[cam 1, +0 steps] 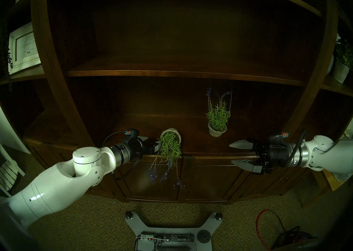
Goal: Place the fake decorative plant upright
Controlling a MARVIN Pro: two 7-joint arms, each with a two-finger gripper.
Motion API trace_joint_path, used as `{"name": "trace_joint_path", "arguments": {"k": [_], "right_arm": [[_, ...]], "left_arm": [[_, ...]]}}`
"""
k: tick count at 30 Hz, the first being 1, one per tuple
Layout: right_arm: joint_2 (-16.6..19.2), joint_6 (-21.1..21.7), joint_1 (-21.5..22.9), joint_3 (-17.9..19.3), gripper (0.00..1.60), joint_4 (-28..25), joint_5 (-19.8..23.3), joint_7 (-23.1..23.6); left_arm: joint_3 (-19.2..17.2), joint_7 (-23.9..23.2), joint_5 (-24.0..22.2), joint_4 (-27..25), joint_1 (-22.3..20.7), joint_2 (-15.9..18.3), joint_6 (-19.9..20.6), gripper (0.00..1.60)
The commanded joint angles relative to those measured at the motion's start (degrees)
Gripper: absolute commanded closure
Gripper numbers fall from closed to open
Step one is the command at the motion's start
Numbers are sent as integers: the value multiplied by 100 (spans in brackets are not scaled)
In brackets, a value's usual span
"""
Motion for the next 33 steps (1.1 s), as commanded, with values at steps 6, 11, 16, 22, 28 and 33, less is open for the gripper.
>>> {"name": "trace_joint_path", "arguments": {"k": [6, 11, 16, 22, 28, 33], "right_arm": [[-155, -341, 227, -170, 0, -89, 276, -143], [-252, -493, 270, -346, 0, -136, 379, -241], [-366, -651, 330, -535, 0, -191, 465, -346], [-548, -883, 432, -822, 0, -305, 591, -471], [-769, -1145, 550, -1133, 0, -465, 718, -570], [-988, -1399, 664, -1434, 0, -610, 834, -648]], "left_arm": [[211, -217, 376, 362, -888, -659, 90, 0], [342, -307, 553, 611, -1121, -874, 129, 0], [465, -391, 700, 834, -1331, -1035, 142, 0], [594, -506, 883, 1099, -1553, -1214, 135, 0], [713, -638, 1051, 1330, -1731, -1362, 119, 0], [849, -797, 1158, 1492, -1881, -1473, 112, 0]]}}
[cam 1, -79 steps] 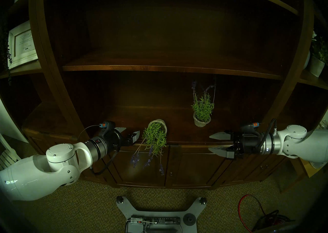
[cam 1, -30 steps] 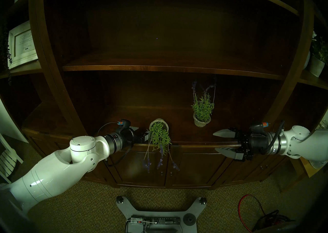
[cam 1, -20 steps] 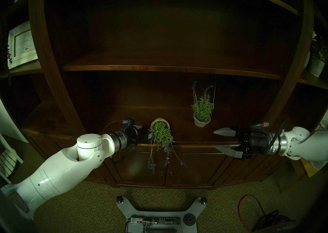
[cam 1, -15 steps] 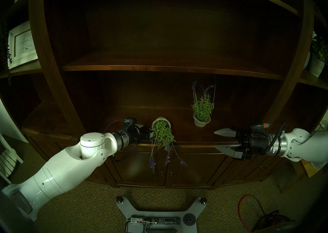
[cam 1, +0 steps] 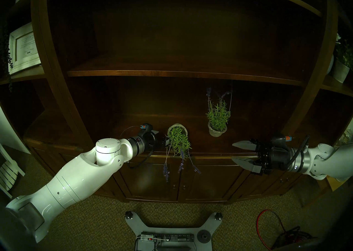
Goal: Place the fake decorative plant upright
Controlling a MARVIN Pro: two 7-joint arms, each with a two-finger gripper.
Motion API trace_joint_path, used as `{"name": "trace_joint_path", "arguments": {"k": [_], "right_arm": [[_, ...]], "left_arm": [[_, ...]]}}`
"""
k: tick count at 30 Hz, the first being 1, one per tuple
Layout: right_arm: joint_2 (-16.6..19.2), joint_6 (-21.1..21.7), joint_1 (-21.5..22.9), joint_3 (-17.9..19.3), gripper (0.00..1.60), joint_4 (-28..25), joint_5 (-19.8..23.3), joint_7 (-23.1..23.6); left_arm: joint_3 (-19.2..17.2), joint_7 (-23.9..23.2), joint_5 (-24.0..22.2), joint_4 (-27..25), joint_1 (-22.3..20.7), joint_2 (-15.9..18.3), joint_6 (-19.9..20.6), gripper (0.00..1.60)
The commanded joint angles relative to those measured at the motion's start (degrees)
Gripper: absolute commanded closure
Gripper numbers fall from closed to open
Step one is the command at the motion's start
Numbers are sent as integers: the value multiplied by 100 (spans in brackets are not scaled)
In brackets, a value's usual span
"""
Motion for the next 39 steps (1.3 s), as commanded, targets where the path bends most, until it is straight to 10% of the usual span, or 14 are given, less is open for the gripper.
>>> {"name": "trace_joint_path", "arguments": {"k": [1, 23, 39], "right_arm": [[-418, -419, 326, -240, 0, -228, 207, -59], [-1819, -1971, 1203, -2146, 0, -1366, 892, -636], [-2533, -2096, 1330, -2802, 0, -2165, 697, -2302]], "left_arm": [[69, -240, 149, 53, -504, -261, -56, 0], [404, -1168, 355, 816, -912, -603, -243, 0], [380, -1906, 427, 1554, -1162, -877, -622, 0]]}}
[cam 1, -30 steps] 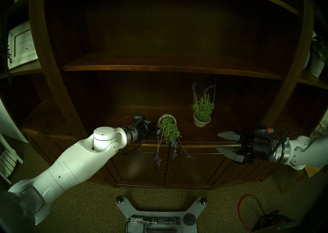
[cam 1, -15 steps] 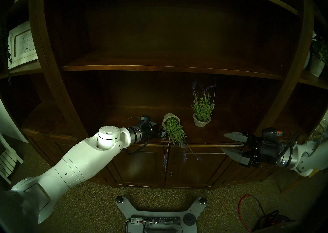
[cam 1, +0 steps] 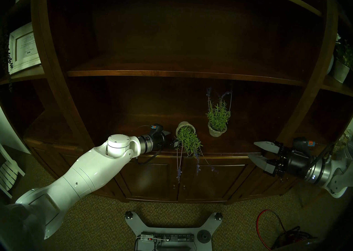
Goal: Place the fake decorative plant upright
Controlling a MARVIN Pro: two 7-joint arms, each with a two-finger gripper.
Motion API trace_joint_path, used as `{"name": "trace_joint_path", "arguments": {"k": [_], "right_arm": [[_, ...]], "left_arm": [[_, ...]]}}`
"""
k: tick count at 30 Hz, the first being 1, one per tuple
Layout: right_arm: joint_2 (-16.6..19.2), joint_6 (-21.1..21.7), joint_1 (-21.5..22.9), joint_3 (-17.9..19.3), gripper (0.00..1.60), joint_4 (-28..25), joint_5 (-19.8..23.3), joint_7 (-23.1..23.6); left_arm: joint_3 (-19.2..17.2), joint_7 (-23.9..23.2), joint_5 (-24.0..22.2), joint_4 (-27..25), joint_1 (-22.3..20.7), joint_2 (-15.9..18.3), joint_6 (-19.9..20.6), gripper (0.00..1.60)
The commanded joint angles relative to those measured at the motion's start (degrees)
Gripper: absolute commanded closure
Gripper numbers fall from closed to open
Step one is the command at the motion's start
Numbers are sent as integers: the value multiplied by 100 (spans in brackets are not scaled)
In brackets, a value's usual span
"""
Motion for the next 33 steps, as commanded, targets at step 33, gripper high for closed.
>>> {"name": "trace_joint_path", "arguments": {"k": [33], "right_arm": [[-331, -96, 864, -773, 0, -800, -2502, -2669]], "left_arm": [[-441, -494, -500, -232, -74, -66, -162, 0]]}}
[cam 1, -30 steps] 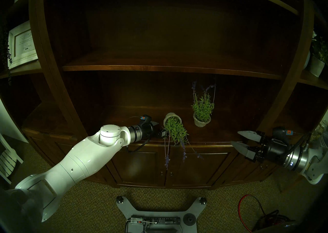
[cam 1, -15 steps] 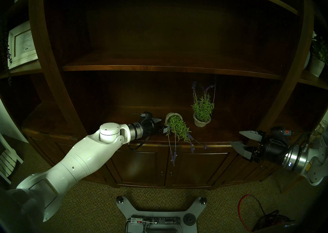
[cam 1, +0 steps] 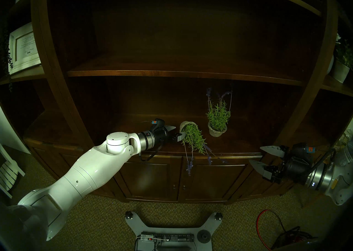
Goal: Place the fake decorative plant upright
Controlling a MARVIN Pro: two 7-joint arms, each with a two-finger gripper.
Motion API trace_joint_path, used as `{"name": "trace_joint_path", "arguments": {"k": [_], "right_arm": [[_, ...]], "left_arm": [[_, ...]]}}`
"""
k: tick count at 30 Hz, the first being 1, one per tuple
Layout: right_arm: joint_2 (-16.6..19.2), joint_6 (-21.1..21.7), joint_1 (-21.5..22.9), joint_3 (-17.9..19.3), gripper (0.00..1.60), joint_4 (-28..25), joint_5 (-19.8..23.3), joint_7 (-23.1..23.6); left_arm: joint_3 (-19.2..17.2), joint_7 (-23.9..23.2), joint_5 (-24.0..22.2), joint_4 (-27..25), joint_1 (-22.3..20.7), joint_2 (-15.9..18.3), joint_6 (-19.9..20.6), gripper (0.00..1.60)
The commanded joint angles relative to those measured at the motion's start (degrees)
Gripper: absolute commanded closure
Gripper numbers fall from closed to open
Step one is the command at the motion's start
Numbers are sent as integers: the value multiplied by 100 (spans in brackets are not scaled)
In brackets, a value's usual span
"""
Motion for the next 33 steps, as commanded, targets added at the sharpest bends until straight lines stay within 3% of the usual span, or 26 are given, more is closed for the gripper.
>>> {"name": "trace_joint_path", "arguments": {"k": [1, 23, 24, 25, 26, 28, 33], "right_arm": [[23, -86, 393, -95, 0, -94, -355, -242], [-111, -86, 901, -577, 0, -314, -847, -524], [-120, -86, 923, -597, 0, -323, -860, -526], [-129, -86, 958, -628, 0, -334, -883, -528], [-135, -86, 980, -649, 0, -341, -898, -530], [-137, -86, 1036, -698, 0, -350, -935, -538], [-134, -86, 1144, -800, 0, -359, -1009, -535]], "left_arm": [[-128, -65, -75, -27, -195, 6, 23, 0], [46, 162, 31, 491, -576, -564, 137, 1], [52, 161, 34, 505, -582, -578, 135, 39], [62, 154, 34, 519, -588, -593, 133, 61], [69, 152, 37, 525, -589, -603, 130, 97], [83, 140, 45, 542, -589, -620, 123, 111], [77, 123, 50, 555, -576, -627, 122, 111]]}}
